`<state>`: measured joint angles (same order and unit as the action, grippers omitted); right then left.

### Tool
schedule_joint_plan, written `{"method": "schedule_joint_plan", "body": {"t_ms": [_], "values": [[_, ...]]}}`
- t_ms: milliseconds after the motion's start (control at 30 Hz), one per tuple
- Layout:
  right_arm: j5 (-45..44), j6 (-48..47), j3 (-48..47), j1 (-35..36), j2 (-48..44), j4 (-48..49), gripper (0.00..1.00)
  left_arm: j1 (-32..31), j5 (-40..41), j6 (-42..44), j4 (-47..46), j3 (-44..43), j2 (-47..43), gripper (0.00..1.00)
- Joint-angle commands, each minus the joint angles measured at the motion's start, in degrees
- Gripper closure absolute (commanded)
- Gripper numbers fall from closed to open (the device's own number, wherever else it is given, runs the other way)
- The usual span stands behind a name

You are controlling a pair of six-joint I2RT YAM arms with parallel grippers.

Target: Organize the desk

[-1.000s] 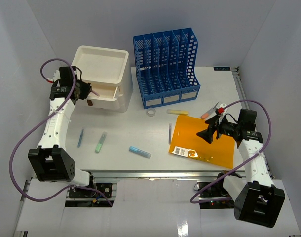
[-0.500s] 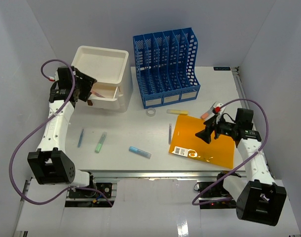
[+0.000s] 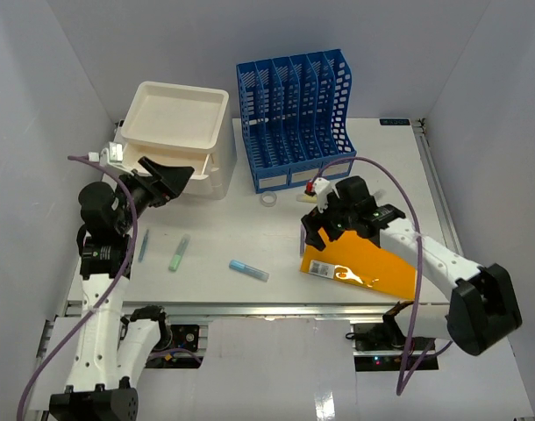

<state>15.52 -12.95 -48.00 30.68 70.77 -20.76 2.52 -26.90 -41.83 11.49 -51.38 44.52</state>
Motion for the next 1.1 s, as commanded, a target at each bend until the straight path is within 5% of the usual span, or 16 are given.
{"method": "schedule_joint_plan", "body": {"t_ms": [0, 367, 733, 1067], "values": [[-10.27, 10.32, -5.05, 2.91, 6.47, 3.41, 0.1, 0.34, -7.4, 4.49, -3.44, 5.07, -5.59, 0.02], [-12.75, 13.93, -9.26, 7.83, 19.95, 7.35, 0.08, 0.29, -11.03, 0.57, -1.73, 13.84, -16.4, 0.02], [-18.49, 14.36, -12.32, 8.17, 30.12, 8.34, 0.28, 0.22, -11.69, 0.01, 2.17, 17.61, -21.71, 0.02], [-17.98, 14.71, -12.74, 8.43, 33.11, 7.45, 0.56, 0.29, -11.2, -0.84, 3.84, 19.3, -24.6, 0.02]]}}
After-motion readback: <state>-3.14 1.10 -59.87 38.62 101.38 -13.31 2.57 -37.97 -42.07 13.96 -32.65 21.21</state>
